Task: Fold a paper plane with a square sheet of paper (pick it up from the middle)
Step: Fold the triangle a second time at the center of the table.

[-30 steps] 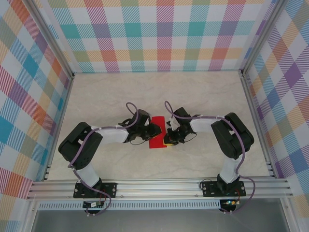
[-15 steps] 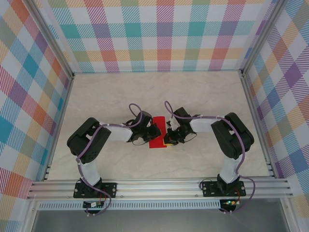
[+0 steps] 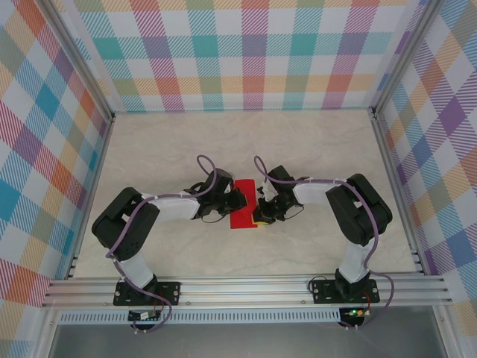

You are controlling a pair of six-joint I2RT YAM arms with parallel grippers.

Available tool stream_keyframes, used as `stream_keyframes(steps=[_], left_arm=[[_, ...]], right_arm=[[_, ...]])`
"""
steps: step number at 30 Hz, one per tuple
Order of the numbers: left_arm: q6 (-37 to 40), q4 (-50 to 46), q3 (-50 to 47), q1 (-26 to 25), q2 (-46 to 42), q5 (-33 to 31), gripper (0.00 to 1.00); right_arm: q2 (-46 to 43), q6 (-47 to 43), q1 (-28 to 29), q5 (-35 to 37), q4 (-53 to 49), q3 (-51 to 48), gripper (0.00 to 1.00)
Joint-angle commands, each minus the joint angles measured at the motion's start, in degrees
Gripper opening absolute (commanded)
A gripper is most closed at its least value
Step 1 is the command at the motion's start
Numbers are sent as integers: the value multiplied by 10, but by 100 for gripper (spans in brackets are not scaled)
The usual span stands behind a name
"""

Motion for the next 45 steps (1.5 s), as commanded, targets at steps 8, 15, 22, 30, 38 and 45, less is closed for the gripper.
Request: stream_keyframes(steps=[8, 15, 22, 30, 38, 45], left_arm=[[21, -1, -12, 3, 34, -33, 6], [22, 18, -33, 8, 46, -40, 5], [34, 18, -30, 16, 22, -31, 7], [60, 4, -11, 24, 27, -36, 11], [37, 45, -44, 39, 24, -31, 11], [37, 37, -37, 54, 22, -31, 11]], right_arm=[[44, 1, 5, 59, -49, -21, 5], [42, 1, 5, 61, -53, -23, 5], [42, 1, 6, 61, -53, -23, 5], [46, 2, 6, 59, -49, -22, 5], [48, 2, 6, 59, -47, -23, 5], [51, 1, 5, 56, -46, -24, 5]])
